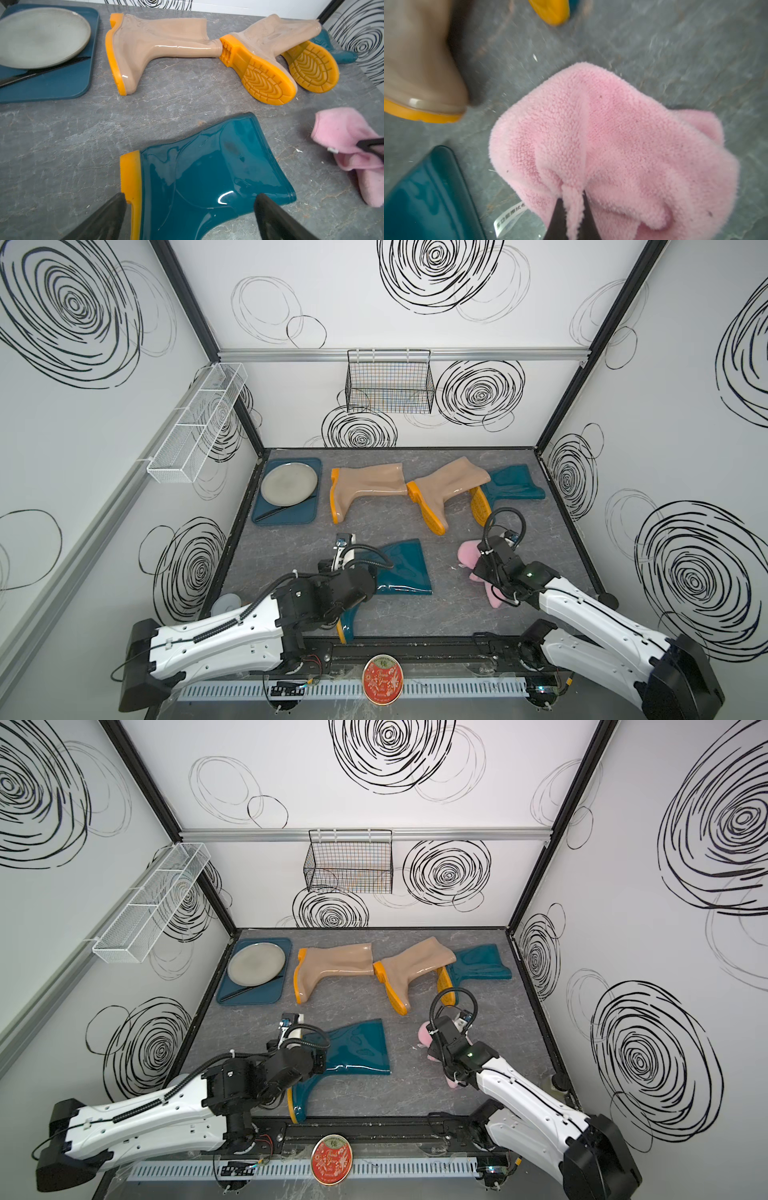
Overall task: Wipe the rubber boots with a cloth
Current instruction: Pick up the cleaning item at the center of the board, then move the rubber boot to the center of the board.
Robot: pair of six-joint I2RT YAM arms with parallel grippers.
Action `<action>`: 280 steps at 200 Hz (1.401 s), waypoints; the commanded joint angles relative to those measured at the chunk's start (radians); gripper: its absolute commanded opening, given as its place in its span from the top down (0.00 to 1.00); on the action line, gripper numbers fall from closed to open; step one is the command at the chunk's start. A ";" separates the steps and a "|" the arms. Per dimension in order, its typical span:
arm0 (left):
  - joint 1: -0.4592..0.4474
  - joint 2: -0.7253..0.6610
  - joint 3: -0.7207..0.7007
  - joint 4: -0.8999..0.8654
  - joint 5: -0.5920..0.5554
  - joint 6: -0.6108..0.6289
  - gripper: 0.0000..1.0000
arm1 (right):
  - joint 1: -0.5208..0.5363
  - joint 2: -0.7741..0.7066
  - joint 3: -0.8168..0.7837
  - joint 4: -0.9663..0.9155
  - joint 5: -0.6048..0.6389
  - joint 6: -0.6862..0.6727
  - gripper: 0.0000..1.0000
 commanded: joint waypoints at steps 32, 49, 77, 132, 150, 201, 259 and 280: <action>0.058 0.312 0.268 0.252 0.109 0.291 0.01 | -0.120 -0.163 0.352 -0.169 0.241 -0.232 1.00; 0.088 0.444 0.376 0.309 0.188 0.351 0.01 | -0.166 -0.168 0.457 -0.192 0.307 -0.296 1.00; 0.099 0.706 0.654 0.287 0.306 0.388 0.01 | -0.250 -0.153 0.651 -0.214 0.319 -0.398 1.00; 0.101 1.189 1.179 0.174 0.501 0.368 0.01 | -0.269 -0.131 0.890 -0.266 0.384 -0.519 1.00; 0.105 1.319 1.329 0.157 0.551 0.345 0.00 | -0.269 -0.143 0.939 -0.274 0.399 -0.543 1.00; 0.139 1.648 1.718 0.087 0.564 0.247 0.01 | -0.267 -0.135 1.038 -0.334 0.357 -0.584 1.00; 0.154 1.771 1.759 0.174 0.486 0.174 0.01 | -0.267 -0.171 1.034 -0.344 0.286 -0.599 1.00; 0.154 1.806 1.780 0.191 0.472 0.157 0.01 | -0.266 -0.176 1.029 -0.349 0.252 -0.598 1.00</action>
